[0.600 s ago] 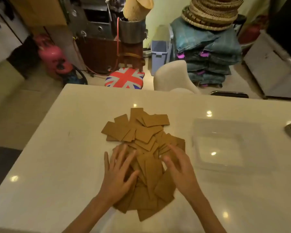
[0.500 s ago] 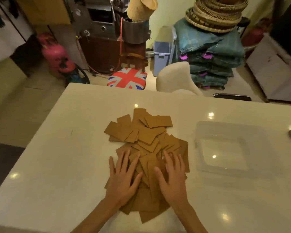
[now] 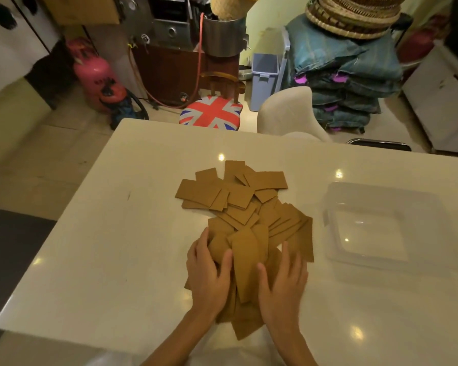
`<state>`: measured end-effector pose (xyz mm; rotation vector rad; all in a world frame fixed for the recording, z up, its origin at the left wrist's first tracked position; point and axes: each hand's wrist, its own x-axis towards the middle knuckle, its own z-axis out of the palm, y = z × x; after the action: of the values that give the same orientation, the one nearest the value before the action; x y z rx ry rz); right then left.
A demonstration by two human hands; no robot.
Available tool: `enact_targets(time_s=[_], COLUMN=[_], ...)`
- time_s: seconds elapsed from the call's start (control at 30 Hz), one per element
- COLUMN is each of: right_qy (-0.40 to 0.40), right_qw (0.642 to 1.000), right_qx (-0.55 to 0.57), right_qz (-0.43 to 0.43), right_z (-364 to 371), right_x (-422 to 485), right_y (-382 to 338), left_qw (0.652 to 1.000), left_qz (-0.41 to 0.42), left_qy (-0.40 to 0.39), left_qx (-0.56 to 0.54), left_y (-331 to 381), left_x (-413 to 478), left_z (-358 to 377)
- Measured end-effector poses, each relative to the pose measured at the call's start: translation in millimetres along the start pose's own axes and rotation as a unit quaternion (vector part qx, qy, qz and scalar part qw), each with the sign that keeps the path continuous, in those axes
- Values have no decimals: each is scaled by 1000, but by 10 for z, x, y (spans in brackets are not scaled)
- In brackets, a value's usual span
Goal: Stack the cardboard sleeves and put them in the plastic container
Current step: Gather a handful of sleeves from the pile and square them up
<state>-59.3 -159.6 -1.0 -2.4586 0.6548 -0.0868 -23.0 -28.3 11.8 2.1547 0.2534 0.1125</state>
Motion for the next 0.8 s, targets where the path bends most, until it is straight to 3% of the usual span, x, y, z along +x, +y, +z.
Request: enact_targets(time_s=[0.13, 0.27, 0.37, 0.5, 0.7, 0.8], right_qy=[-36, -68, -79, -93, -63, -49], right_qw=[991, 977, 961, 939, 985, 989], right_qx=[59, 114, 211, 319, 160, 137], right_qz=[-115, -167, -162, -92, 7, -28], right_z=[189, 225, 226, 152, 18, 137], right_x=[-108, -67, -11, 66, 14, -74], right_y=[-8, -162, -281, -319, -50, -171], left_qw=[999, 976, 940, 914, 866, 869], left_qz=[-39, -163, -235, -256, -307, -273], left_qy=[-29, -76, -173, -288, -305, -336], left_qx=[3, -122, -179, -130, -250, -239], left_y=[134, 247, 311, 279, 128, 188], left_x=[27, 310, 568, 703, 601, 537], left_z=[31, -117, -326, -473, -505, -428])
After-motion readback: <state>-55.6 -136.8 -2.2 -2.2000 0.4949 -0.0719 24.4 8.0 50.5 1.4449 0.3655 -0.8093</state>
